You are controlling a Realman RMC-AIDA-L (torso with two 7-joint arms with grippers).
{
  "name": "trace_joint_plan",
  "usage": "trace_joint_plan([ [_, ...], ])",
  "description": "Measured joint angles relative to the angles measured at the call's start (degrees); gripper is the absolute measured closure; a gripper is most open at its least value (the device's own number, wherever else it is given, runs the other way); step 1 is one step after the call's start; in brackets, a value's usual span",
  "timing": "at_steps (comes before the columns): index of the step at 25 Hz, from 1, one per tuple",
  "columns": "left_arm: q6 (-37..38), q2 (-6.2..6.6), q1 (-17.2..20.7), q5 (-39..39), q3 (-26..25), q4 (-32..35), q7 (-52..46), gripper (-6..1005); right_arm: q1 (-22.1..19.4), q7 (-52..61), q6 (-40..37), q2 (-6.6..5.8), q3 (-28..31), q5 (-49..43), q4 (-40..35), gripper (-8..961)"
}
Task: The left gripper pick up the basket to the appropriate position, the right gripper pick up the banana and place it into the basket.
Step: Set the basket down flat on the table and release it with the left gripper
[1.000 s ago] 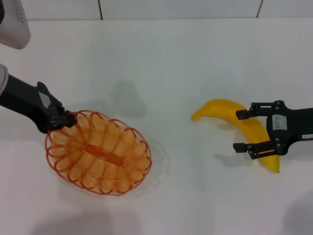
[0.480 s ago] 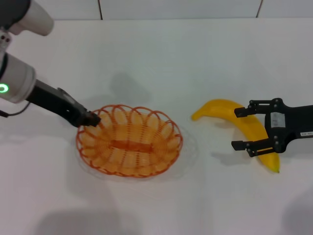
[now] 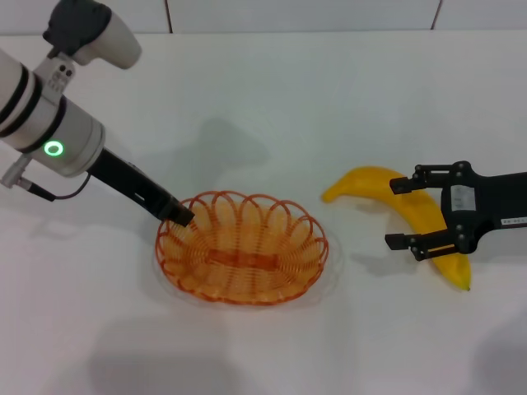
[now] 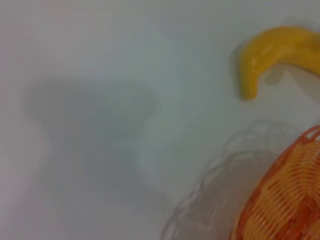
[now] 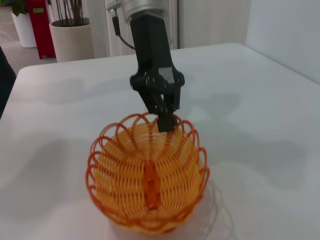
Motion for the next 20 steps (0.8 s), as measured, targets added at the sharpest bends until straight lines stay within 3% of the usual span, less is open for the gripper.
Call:
trace_joint_plan([
  [18,-1.3,-0.3,-0.9,1.8,0.1,-1.1,-0.7,926,0.4,0.1,-0.2,0.16,0.0,0.0,0.0,177],
  [20,-1.5,-0.31,-0.9,1.7,0.1,-1.0,-0.6,856,0.4,0.1,-0.2,0.13,0.0,0.0,0.0,178],
])
